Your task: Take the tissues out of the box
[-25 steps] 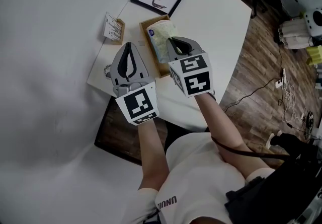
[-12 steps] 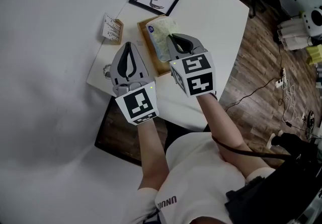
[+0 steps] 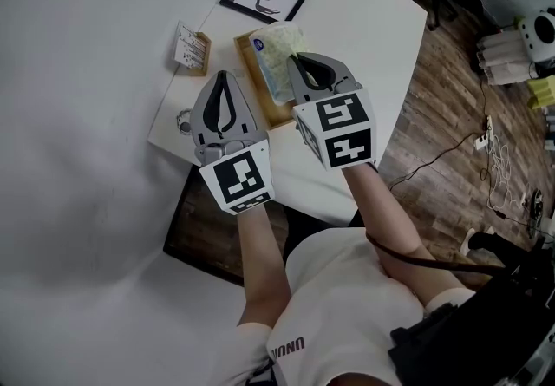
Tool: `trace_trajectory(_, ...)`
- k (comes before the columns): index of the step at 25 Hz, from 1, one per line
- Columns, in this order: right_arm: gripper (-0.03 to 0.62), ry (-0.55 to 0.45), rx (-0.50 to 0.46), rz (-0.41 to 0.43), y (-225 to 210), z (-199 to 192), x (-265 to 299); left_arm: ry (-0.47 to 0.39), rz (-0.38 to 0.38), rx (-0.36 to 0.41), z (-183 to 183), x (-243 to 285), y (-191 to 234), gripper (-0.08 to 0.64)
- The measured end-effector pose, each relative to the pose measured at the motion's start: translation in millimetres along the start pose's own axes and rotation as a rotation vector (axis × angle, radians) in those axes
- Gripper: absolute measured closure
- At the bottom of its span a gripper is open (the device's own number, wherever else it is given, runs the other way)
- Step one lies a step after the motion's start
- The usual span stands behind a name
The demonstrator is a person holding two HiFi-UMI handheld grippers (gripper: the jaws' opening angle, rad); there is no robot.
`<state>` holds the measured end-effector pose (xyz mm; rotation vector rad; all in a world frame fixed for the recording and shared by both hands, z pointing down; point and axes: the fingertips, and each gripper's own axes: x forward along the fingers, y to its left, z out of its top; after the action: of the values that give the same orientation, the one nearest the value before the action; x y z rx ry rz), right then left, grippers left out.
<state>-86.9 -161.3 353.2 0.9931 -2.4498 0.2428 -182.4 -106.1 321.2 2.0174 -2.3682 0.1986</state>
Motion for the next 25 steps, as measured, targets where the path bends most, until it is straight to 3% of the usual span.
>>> trace_trajectory(25, 0.572, -0.054, -0.017, -0.031, 4.7, 9.6, -21.7, -0.003, -0.020, 0.003, 0.7, -11.3, -6.7, 0.548)
